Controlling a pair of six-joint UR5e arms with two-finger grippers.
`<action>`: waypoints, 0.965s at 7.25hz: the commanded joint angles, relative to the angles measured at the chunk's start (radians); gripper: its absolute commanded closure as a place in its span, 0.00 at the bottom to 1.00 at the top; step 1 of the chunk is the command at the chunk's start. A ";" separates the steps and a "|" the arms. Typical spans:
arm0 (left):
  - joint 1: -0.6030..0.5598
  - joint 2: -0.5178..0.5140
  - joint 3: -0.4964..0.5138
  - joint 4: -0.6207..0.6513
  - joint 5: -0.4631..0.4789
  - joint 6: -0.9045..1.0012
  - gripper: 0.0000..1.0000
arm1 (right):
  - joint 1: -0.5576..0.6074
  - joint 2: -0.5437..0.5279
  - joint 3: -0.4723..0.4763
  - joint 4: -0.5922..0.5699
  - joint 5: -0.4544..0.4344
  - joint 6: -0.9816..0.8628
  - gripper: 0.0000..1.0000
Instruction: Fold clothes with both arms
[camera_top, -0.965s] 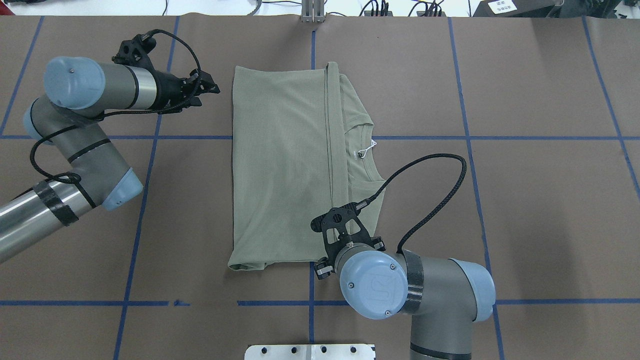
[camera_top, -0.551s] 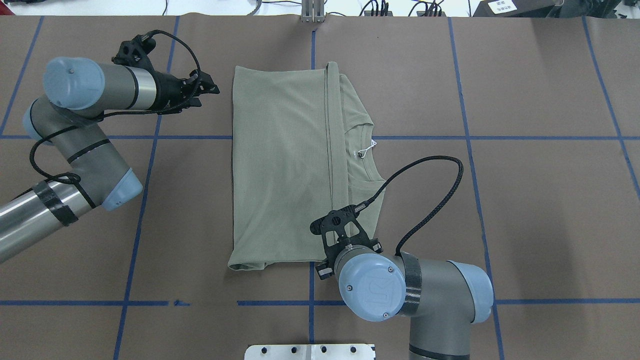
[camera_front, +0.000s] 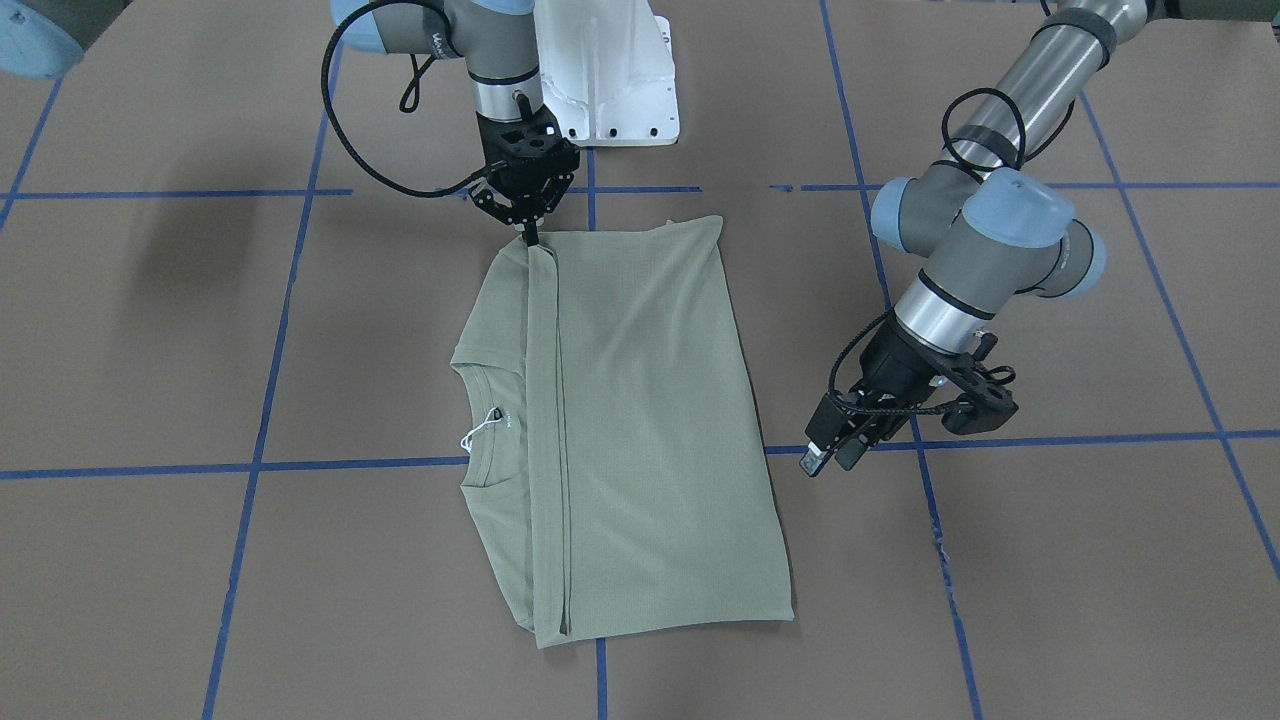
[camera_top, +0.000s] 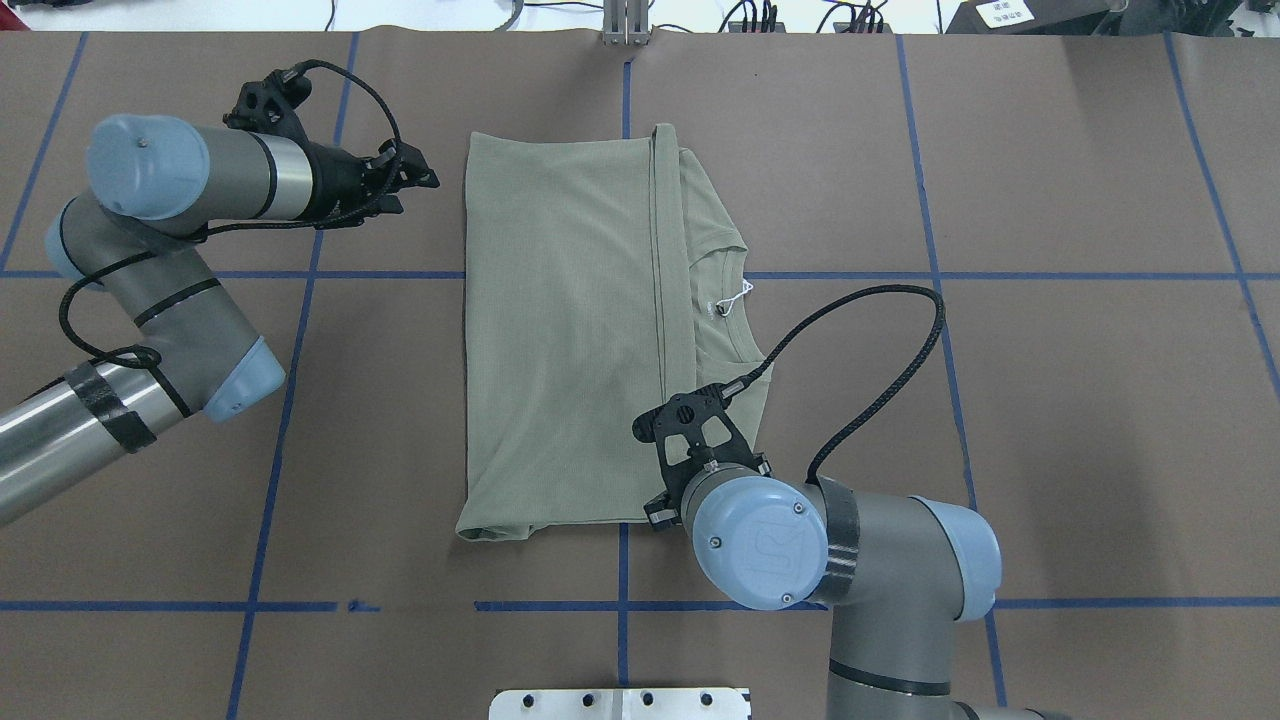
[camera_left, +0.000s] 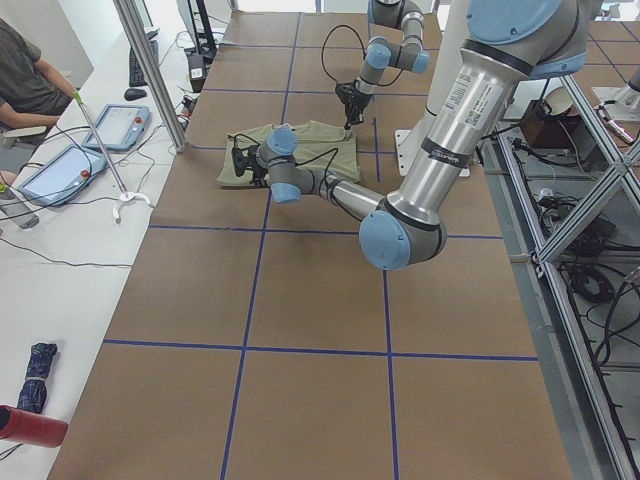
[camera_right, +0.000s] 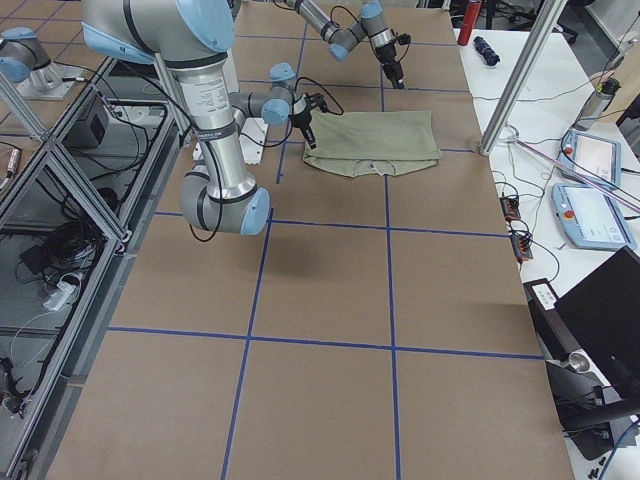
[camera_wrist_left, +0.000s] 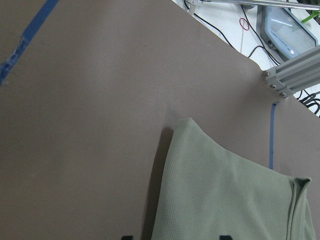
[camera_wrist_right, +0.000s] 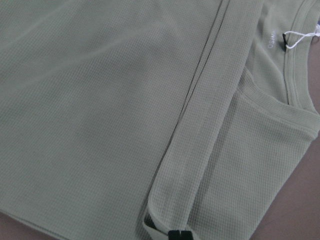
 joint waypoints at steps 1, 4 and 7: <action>0.000 -0.001 -0.004 0.000 0.000 0.000 0.35 | -0.015 -0.076 0.047 0.001 -0.010 0.019 1.00; 0.000 -0.001 -0.004 0.000 0.002 0.000 0.35 | -0.069 -0.144 0.084 0.000 -0.052 0.133 1.00; -0.002 0.000 -0.010 0.000 0.002 -0.002 0.35 | -0.069 -0.156 0.099 0.000 -0.050 0.137 0.85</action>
